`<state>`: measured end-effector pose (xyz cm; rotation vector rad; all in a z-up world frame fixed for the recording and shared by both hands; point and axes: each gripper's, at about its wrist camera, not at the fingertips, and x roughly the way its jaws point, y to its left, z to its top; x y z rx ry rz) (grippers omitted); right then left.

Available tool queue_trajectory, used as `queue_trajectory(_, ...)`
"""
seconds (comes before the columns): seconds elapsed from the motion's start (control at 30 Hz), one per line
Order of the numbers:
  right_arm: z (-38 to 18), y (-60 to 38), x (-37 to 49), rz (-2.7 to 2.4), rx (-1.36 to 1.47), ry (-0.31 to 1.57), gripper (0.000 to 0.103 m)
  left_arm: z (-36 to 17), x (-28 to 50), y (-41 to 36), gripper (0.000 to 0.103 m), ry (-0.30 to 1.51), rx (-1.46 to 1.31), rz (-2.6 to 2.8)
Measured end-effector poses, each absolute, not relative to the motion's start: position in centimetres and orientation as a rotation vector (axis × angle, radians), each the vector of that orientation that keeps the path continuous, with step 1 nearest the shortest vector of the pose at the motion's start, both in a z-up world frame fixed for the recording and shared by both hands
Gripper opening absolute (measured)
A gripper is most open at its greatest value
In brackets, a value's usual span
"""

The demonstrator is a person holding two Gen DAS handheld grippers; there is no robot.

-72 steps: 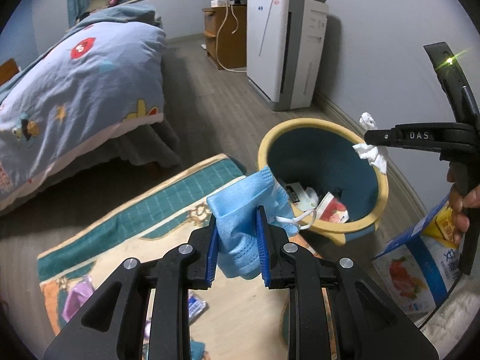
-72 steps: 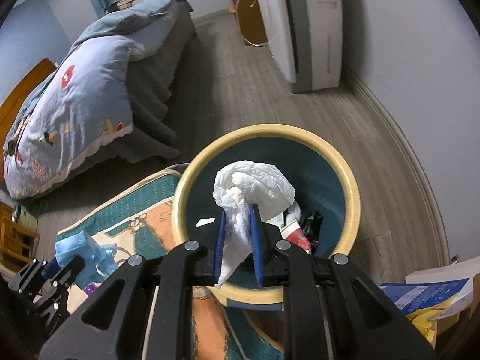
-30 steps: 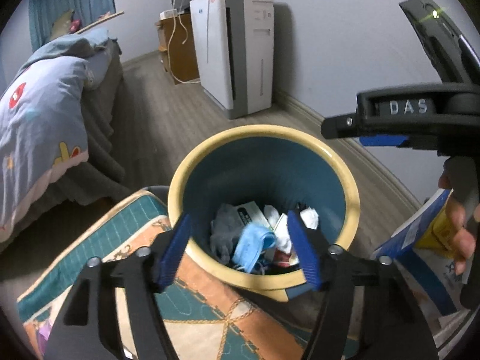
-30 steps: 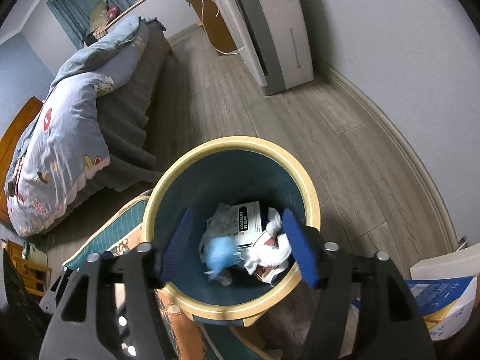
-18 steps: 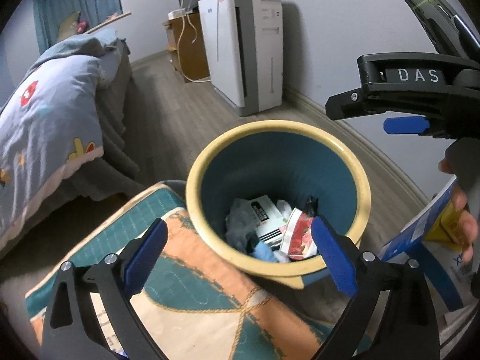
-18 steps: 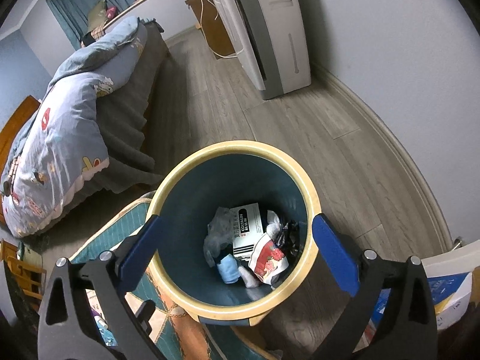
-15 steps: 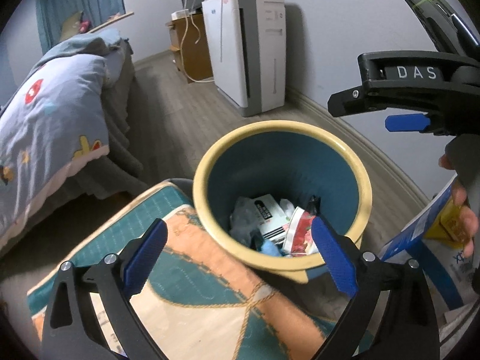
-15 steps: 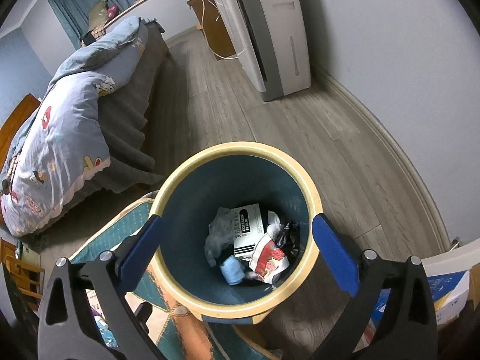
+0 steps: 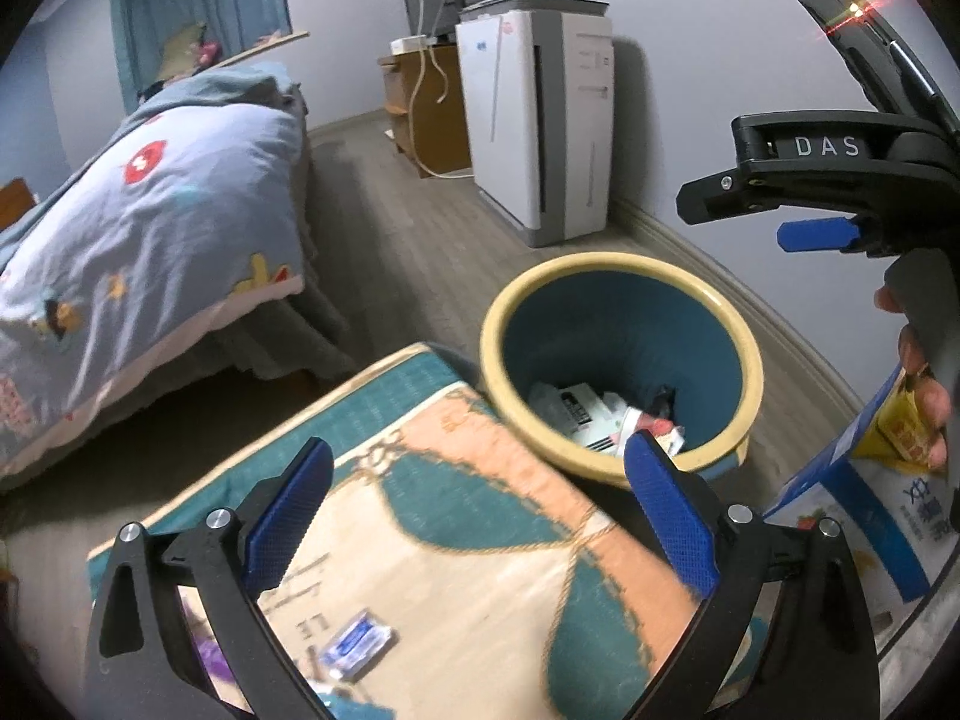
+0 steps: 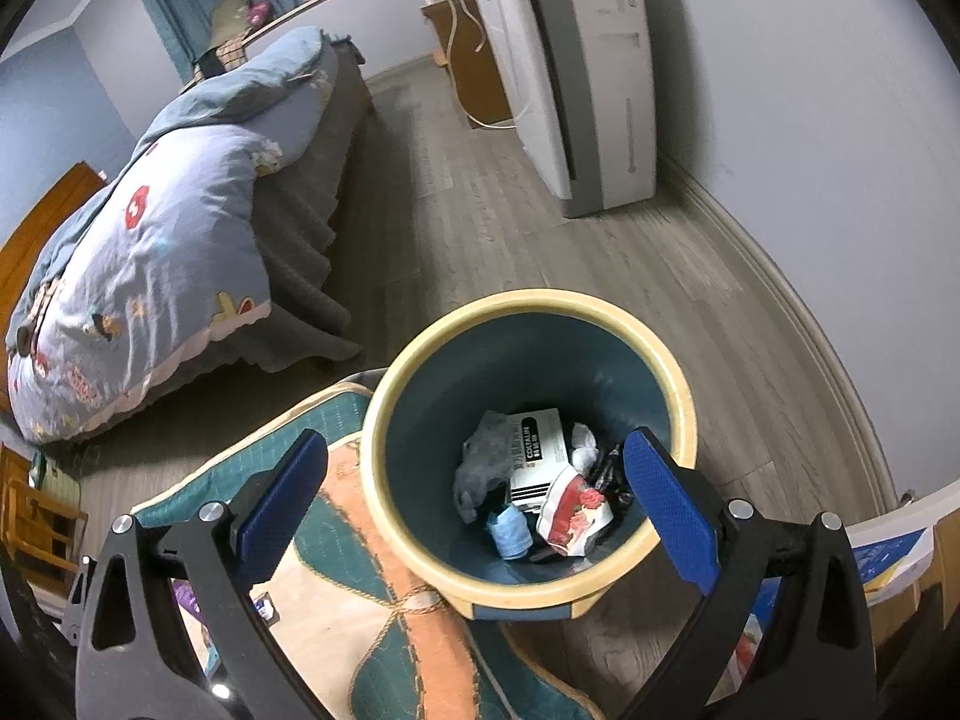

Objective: Collect trash
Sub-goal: 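Move both tools back over the stool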

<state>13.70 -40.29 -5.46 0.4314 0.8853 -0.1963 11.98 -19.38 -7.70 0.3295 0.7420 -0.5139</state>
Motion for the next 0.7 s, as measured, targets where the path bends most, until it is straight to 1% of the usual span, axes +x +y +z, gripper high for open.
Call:
queue_trajectory(0.4,-4.4,-35.3,13.6,-0.148,0.353,0.893,0.097,-6.5,10.1,-13.1,0.097,0.736,0.311,-0.439)
queue_trajectory(0.7,-4.0,-30.1,13.2,-0.062,0.323,0.906,0.097,-6.2,8.2,-6.5,0.097,0.762,0.258,-0.317)
